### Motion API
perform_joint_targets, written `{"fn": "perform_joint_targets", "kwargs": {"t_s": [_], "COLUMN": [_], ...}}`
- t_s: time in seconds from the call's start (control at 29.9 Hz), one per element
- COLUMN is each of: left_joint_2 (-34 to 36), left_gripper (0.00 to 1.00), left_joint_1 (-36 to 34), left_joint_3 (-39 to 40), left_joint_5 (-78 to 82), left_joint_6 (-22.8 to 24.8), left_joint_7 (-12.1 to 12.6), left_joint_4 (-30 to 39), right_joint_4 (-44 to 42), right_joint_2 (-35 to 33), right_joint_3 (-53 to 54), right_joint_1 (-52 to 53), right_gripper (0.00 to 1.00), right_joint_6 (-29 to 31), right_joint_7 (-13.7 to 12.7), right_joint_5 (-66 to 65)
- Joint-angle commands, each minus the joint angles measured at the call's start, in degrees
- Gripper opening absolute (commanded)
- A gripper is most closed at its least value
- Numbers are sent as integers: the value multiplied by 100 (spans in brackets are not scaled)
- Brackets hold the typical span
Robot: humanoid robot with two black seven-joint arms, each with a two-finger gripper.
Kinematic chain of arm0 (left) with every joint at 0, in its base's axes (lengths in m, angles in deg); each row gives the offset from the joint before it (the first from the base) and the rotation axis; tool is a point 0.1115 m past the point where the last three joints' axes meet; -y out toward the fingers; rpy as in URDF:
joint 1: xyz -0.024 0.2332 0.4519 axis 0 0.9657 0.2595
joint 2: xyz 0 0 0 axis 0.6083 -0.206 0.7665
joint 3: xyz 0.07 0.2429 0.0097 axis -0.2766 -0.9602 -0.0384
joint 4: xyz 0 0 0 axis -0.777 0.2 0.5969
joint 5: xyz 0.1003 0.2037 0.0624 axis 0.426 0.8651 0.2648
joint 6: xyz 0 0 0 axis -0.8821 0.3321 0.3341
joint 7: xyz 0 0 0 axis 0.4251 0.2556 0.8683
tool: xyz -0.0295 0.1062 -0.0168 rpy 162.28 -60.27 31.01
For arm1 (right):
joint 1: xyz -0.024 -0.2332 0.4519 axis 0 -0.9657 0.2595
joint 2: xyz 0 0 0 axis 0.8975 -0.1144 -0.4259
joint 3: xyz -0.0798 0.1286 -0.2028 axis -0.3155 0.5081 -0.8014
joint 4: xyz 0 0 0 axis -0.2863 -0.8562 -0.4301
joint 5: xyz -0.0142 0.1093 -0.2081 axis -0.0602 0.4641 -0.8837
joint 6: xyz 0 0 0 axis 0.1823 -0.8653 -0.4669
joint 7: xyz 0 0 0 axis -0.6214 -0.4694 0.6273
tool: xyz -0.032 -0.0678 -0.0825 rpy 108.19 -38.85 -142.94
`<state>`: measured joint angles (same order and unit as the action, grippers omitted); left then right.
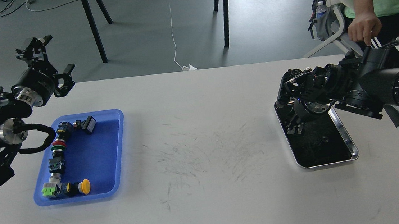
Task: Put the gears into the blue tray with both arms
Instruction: 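Lift the held black part up out of the metal tray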
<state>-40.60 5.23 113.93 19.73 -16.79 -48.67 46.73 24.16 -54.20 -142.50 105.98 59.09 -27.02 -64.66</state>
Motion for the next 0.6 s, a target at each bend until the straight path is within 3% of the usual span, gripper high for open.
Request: {"fn": "perform_joint_targets", "kwargs": {"t_s": [0.0,0.07,0.57], "left_joint_2": [9,9,9], "left_gripper": [99,99,99], "left_joint_1": [2,2,2], "left_joint_3": [0,0,0], "left_joint_5": [0,-9,-9], "left_joint_6": [0,9,9], "left_joint_7": [-17,-17,-34], "left_joint_4": [3,3,3], "right_joint_4": [-15,-32,-383], "right_joint_2": [-5,-5,56], "right_joint_3": [10,18,80], "right_joint_1": [-1,-18,-194], "right_gripper": [43,39,36], "right_joint_6": [-20,-20,-73], "right_joint_7": [0,0,0], "right_joint_5": [1,1,10]}}
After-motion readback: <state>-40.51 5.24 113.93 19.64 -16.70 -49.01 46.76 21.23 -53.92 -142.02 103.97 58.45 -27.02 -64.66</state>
